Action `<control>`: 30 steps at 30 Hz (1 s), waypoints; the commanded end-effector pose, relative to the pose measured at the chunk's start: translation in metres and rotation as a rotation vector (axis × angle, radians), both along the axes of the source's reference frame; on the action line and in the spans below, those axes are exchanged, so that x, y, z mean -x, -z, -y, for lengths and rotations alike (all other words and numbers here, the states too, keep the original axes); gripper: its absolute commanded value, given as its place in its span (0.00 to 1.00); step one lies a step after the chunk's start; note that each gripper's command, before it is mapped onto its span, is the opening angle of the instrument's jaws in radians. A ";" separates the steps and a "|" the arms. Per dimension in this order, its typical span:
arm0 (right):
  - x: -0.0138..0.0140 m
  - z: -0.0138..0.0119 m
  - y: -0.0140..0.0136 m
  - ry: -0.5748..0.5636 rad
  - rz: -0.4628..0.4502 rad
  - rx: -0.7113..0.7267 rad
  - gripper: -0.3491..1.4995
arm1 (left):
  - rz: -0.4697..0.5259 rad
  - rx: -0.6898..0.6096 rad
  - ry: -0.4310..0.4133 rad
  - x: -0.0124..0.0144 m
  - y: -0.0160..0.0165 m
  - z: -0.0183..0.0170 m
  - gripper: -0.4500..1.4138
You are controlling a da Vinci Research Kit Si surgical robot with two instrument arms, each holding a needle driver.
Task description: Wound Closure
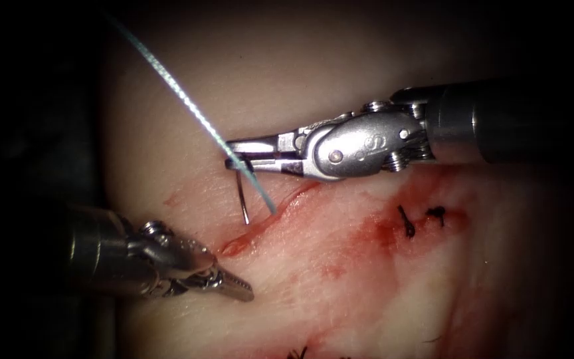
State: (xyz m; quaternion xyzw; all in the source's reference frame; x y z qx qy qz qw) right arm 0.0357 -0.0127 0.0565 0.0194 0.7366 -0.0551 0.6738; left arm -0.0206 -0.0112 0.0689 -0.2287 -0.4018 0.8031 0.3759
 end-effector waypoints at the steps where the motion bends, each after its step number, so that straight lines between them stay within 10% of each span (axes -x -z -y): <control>1: -0.0010 -0.0005 0.0000 -0.009 0.001 -0.003 0.00 | 0.000 -0.001 -0.001 0.0005 -0.0005 0.0003 0.26; 16: -0.0012 -0.0021 0.0007 -0.023 0.007 -0.078 0.00 | 0.002 -0.001 -0.006 0.0005 -0.0005 0.0003 0.26; 30: -0.0010 -0.0015 0.0004 0.026 0.067 -0.450 0.00 | 0.004 -0.001 -0.011 0.0005 -0.0005 0.0004 0.26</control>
